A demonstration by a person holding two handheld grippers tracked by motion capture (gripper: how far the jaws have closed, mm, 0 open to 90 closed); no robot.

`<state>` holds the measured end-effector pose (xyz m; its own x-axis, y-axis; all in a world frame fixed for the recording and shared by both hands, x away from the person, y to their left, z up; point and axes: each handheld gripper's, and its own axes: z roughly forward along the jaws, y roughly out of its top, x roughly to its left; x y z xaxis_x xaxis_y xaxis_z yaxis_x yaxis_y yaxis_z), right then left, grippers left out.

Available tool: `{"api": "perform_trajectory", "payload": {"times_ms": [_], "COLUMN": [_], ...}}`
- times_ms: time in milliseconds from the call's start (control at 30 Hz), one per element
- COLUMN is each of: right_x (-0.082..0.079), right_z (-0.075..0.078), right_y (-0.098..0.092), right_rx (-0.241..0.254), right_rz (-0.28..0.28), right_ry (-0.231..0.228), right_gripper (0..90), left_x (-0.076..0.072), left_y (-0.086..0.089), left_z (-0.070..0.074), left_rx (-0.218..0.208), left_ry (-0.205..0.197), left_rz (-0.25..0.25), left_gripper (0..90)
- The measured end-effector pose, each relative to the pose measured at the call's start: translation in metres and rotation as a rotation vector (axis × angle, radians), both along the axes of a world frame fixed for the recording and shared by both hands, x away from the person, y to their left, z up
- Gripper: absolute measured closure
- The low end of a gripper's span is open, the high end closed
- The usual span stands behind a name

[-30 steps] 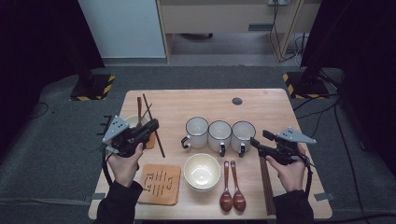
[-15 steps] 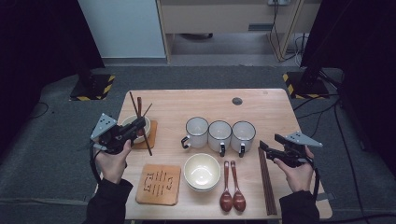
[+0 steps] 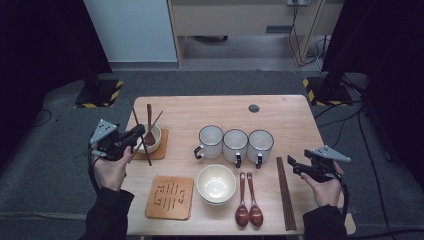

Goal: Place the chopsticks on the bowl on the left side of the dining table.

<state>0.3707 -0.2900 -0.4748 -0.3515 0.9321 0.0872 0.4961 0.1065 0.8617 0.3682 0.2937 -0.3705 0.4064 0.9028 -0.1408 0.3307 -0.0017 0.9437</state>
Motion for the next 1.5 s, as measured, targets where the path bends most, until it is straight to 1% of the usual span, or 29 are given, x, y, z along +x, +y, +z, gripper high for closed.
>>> {"api": "perform_trajectory", "payload": {"times_ms": [133, 200, 300, 467, 500, 567, 633, 667, 800, 867, 967, 1067, 1167, 1267, 1333, 1500], "right_x": [0.002, 0.003, 0.004, 0.005, 0.005, 0.005, 0.006, 0.007, 0.007, 0.007, 0.008, 0.009, 0.010, 0.010, 0.010, 0.012], "right_z": [-0.008, -0.012, -0.017, -0.024, -0.025, -0.027, -0.030, -0.031, -0.037, -0.038, -0.041, -0.046, -0.049, -0.050, -0.051, -0.054], "right_y": [-0.006, -0.009, -0.011, -0.016, -0.016, -0.017, -0.018, -0.019, -0.020, -0.022, -0.023, -0.025, -0.027, -0.027, -0.027, -0.026], "right_rx": [-0.018, -0.026, -0.037, -0.040, -0.044, -0.051, -0.069, -0.082, -0.083, -0.088, -0.089, -0.100, -0.101, -0.113, -0.121, -0.141], "right_rz": [-0.017, -0.027, -0.034, -0.050, -0.051, -0.054, -0.062, -0.062, -0.071, -0.073, -0.080, -0.068, -0.070, -0.075, -0.069, -0.071], "right_ry": [0.023, 0.044, 0.061, 0.074, 0.069, 0.075, 0.088, 0.087, 0.107, 0.111, 0.124, 0.135, 0.141, 0.152, 0.152, 0.176], "right_gripper": [26.4, 26.4, 26.4, 26.6, 26.6, 26.5, 26.1, 26.1, 26.0, 26.1, 26.3, 26.3, 26.1, 25.8, 25.5, 25.0], "left_x": [0.006, 0.010, 0.014, 0.022, 0.025, 0.029, 0.032, 0.033, 0.040, 0.043, 0.048, 0.052, 0.057, 0.062, 0.064, 0.070], "left_y": [0.006, 0.009, 0.010, 0.012, 0.013, 0.014, 0.016, 0.017, 0.020, 0.020, 0.019, 0.018, 0.016, 0.015, 0.014, 0.013], "left_z": [-0.004, -0.005, -0.008, -0.015, -0.017, -0.020, -0.022, -0.023, -0.027, -0.028, -0.030, -0.032, -0.035, -0.039, -0.041, -0.045], "left_rx": [0.011, 0.017, 0.036, 0.052, 0.053, 0.057, 0.059, 0.060, 0.070, 0.062, 0.075, 0.089, 0.089, 0.094, 0.097, 0.101], "left_ry": [0.019, 0.027, 0.038, 0.060, 0.071, 0.084, 0.093, 0.096, 0.110, 0.115, 0.125, 0.129, 0.142, 0.150, 0.155, 0.166], "left_rz": [0.022, 0.030, 0.042, 0.055, 0.058, 0.065, 0.071, 0.073, 0.088, 0.084, 0.083, 0.086, 0.089, 0.082, 0.082, 0.085], "left_gripper": [84.3, 84.3, 84.3, 84.3, 84.3, 84.3, 84.3, 84.3, 84.3, 84.3, 84.3, 84.3, 84.4, 84.4, 84.4, 84.4]}}
